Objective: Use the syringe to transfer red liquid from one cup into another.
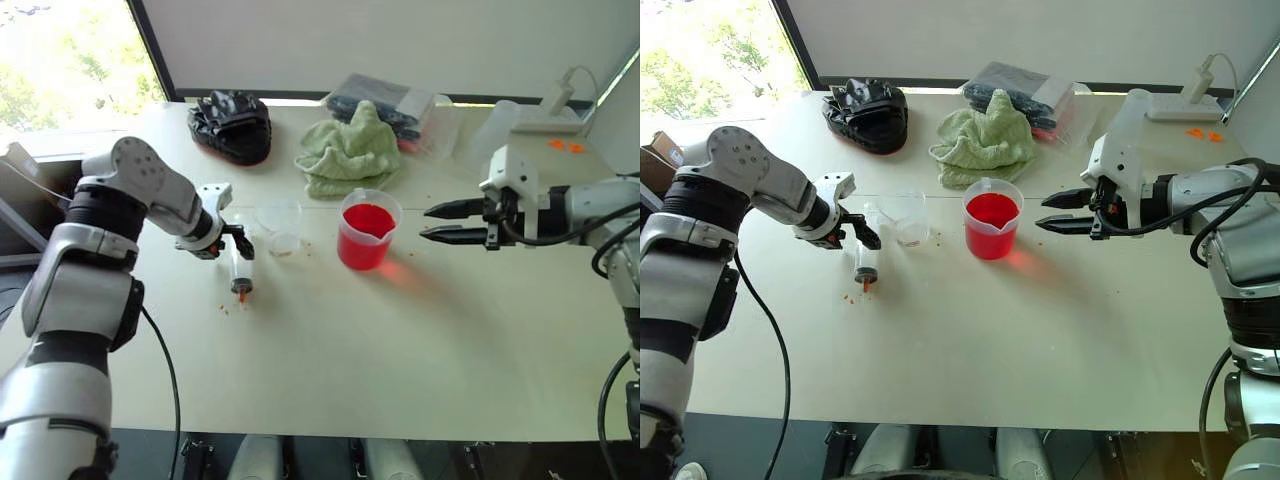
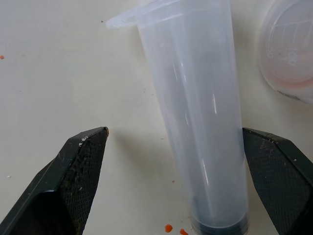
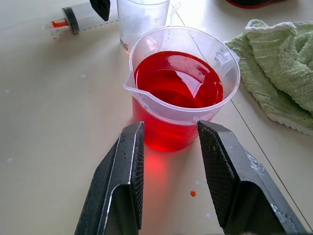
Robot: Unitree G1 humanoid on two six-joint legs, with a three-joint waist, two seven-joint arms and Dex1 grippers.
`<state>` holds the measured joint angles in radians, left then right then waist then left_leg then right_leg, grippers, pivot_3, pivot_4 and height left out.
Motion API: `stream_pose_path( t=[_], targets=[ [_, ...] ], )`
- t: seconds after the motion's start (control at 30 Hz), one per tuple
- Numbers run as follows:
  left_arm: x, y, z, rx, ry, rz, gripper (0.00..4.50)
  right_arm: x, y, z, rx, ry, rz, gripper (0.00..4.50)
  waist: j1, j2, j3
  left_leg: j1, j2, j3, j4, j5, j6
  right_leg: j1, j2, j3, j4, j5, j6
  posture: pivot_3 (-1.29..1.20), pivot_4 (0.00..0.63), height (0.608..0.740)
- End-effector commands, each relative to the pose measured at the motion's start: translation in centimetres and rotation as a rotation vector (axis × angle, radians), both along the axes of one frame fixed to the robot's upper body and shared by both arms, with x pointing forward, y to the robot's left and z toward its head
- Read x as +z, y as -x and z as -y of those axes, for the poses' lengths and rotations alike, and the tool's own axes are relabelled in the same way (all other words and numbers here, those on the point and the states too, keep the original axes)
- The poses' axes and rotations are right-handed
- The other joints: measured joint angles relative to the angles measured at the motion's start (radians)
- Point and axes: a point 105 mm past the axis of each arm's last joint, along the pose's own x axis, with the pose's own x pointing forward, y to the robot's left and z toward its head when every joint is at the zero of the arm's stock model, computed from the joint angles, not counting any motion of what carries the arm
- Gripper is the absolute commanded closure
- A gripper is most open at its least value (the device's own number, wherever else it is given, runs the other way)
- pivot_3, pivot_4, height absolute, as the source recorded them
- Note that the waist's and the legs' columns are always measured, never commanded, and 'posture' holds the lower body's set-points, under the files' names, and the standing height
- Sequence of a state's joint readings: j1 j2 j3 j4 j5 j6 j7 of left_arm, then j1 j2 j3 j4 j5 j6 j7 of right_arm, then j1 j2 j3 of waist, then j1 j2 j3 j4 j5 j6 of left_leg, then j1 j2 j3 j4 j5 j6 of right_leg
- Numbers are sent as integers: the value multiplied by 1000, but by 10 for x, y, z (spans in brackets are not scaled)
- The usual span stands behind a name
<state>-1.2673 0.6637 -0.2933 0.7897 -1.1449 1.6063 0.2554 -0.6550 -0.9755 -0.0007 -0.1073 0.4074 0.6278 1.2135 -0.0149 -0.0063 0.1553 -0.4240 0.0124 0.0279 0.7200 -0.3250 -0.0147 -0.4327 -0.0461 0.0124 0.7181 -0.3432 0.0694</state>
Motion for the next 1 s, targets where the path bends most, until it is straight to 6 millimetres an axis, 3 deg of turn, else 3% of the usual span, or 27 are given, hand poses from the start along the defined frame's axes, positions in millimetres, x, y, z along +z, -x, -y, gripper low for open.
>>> stream_pose_path(
  t=[0.03, 0.9, 1.0],
  targets=[
    [7, -1, -5, 33, 1, 26, 33, 15, 3, 3, -1, -4, 59, 2724, 0, 0, 0, 0, 0, 0, 0, 0, 0, 0, 0, 0, 0, 0, 0, 0, 150, 711],
    [-10, 5, 15, 62, 58, -5, 33, 11, 3, 5, -20, -2, 67, 2724, 0, 0, 0, 0, 0, 0, 1, 0, 0, 0, 0, 0, 1, 0, 0, 0, 150, 711],
    [-13, 5, 15, 71, 59, 2, 802, 11, 3, 5, -20, 0, 68, 2724, 1, 0, 0, 0, 0, 0, 1, 0, 0, 0, -1, 0, 1, 0, 0, 0, 150, 711]
  ],
)
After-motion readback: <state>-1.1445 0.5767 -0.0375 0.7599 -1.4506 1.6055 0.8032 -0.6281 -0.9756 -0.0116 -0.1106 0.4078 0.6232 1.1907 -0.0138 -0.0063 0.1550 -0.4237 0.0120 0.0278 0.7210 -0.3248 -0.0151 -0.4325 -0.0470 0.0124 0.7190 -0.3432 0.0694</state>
